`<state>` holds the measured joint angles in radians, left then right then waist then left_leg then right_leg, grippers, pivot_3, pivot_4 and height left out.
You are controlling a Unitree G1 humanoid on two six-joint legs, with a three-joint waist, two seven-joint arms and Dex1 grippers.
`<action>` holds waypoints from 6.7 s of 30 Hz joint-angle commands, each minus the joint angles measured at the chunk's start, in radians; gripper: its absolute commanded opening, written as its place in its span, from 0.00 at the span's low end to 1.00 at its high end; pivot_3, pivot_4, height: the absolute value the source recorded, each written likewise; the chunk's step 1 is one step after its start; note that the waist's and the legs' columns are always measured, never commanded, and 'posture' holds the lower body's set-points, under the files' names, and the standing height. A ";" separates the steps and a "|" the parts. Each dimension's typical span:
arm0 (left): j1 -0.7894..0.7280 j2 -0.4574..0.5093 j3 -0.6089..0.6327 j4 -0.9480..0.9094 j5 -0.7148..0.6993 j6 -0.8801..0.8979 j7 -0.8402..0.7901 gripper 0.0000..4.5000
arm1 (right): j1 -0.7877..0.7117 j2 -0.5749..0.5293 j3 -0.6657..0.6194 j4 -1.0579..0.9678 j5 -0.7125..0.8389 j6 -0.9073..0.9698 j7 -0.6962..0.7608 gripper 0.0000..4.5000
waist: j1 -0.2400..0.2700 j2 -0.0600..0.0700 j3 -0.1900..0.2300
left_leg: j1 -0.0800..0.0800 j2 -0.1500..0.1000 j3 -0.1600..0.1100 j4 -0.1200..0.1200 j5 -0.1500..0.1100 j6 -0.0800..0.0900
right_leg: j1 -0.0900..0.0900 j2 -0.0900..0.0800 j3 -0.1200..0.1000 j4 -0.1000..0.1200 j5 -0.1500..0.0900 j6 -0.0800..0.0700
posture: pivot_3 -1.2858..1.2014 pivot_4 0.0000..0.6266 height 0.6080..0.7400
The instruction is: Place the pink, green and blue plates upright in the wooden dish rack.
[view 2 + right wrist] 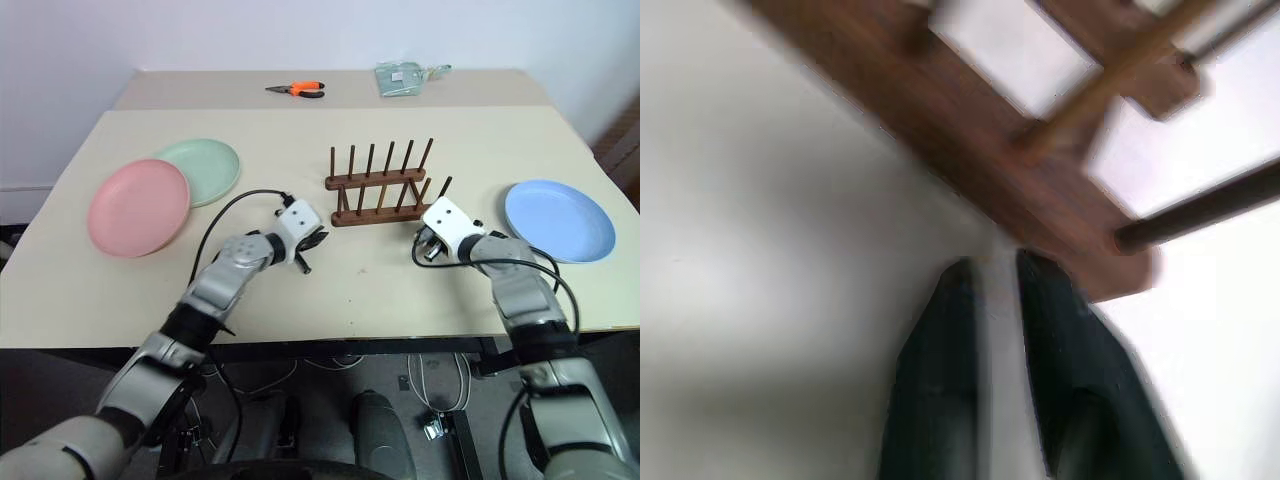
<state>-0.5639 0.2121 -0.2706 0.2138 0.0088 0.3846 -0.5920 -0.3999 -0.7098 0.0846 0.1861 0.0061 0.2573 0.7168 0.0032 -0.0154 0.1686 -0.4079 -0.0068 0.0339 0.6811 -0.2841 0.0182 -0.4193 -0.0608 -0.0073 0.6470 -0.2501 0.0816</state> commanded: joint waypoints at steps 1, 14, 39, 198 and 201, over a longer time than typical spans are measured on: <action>0.092 0.036 0.223 -0.319 -0.253 0.121 -0.065 0.42 | 0.081 -0.031 -0.086 -0.295 0.195 0.071 0.145 0.55 | -0.007 0.001 0.001 | -0.002 0.000 0.000 0.000 0.000 0.000 | -0.002 0.000 0.000 0.000 0.000 0.000 | 0.52 0.24 1.00; 0.088 0.178 0.950 -0.327 -0.280 0.361 0.738 0.95 | 0.036 0.013 0.005 -0.469 0.296 0.171 0.227 0.99 | -0.008 -0.001 0.001 | -0.001 -0.001 -0.001 0.001 0.001 -0.002 | -0.002 0.000 0.000 0.001 0.001 0.000 | 0.52 0.24 1.00; 0.115 0.035 1.057 -0.358 -0.458 0.649 0.834 0.02 | 0.074 0.015 0.001 -0.507 0.293 0.133 0.230 0.99 | 0.009 -0.003 0.001 | -0.002 -0.002 -0.001 -0.001 0.000 -0.003 | -0.004 -0.004 0.000 0.000 0.001 0.000 | 0.52 0.24 1.00; -0.383 -0.100 0.665 -0.498 -0.747 0.789 0.777 0.00 | -0.442 0.090 0.276 0.004 -0.557 -0.532 -0.268 0.81 | 0.001 -0.005 0.002 | -0.002 -0.002 0.002 -0.013 0.010 -0.014 | -0.009 -0.001 0.000 -0.002 0.001 -0.002 | 0.52 0.24 1.00; -0.377 -0.100 0.663 -0.498 -0.751 0.807 0.780 0.00 | -0.441 0.091 0.269 0.009 -0.588 -0.547 -0.299 0.50 | 0.001 -0.005 0.002 | -0.002 -0.002 0.002 -0.013 0.010 -0.015 | -0.009 -0.001 0.000 -0.001 0.001 -0.002 | 0.52 0.24 1.00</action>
<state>-0.9237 0.1137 0.3879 -0.2469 -0.7134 1.1926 0.1888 -0.8122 -0.6092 0.3813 0.2022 -0.5630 -0.2753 0.4477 0.0041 -0.0203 0.1710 -0.4098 -0.0092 0.0356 0.6677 -0.2739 0.0030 -0.4287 -0.0616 -0.0072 0.6455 -0.2493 0.0793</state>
